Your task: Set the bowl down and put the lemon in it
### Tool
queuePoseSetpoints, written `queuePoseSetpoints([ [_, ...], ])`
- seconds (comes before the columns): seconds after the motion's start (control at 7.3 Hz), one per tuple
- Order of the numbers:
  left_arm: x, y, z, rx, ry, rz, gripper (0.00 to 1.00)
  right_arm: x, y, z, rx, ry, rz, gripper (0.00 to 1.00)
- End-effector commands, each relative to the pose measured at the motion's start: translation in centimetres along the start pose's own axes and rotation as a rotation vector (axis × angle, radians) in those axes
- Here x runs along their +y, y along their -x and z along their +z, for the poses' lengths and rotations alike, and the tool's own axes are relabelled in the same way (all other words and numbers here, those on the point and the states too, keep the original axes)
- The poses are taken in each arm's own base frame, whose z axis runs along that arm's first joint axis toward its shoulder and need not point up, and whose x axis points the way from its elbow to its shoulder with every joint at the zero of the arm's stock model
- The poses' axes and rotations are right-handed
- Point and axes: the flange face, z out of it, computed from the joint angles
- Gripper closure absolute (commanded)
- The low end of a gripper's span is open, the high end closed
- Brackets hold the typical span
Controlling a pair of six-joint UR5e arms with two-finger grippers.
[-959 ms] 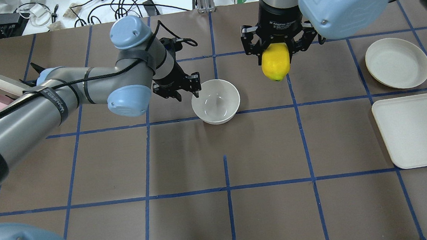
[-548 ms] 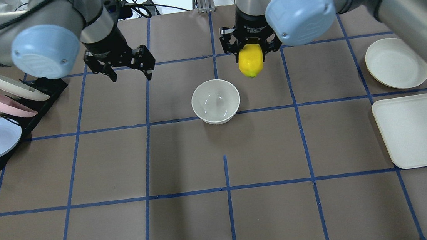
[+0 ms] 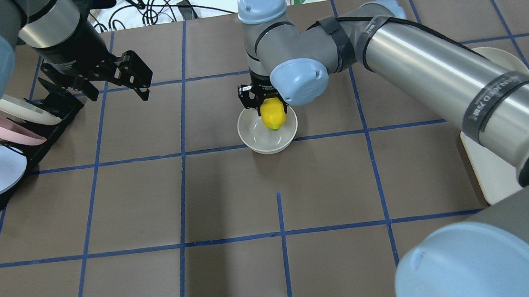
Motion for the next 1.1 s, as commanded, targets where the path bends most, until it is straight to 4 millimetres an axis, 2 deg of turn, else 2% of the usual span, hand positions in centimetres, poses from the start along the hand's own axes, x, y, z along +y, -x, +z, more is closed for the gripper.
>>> queuePoseSetpoints([
  [0.0,0.1,0.4,-0.1,-0.002,-0.007,-0.016,0.0,-0.4,0.6,3.7,-0.006,0.008,-0.014,0.5],
  [0.27,0.2,0.5,-0.6,-0.012,-0.006,-0.016,0.0,0.3,1.5,5.5,0.003,0.034,-0.033,0.48],
  [0.41,0.2,0.5,-0.6,-0.012,-0.006,-0.016,0.0,0.6,1.9,5.9,0.006,0.038,-0.042,0.42],
  [0.55,0.1,0.6,-0.6,-0.014,-0.007,-0.018,0.0,0.6,1.9,5.6,0.005,0.032,-0.043,0.0],
  [0.68,0.1,0.6,-0.7,-0.014,-0.008,-0.018,0.0,0.8,1.8,4.9,0.003,0.026,-0.046,0.0],
  [0.82,0.1,0.6,-0.8,-0.015,-0.01,-0.018,0.0,1.1,1.7,2.3,-0.006,-0.001,-0.045,0.0],
  [0.96,0.1,0.6,-0.8,-0.015,-0.01,-0.018,0.0,2.0,0.9,-2.8,-0.011,-0.011,-0.038,0.0],
])
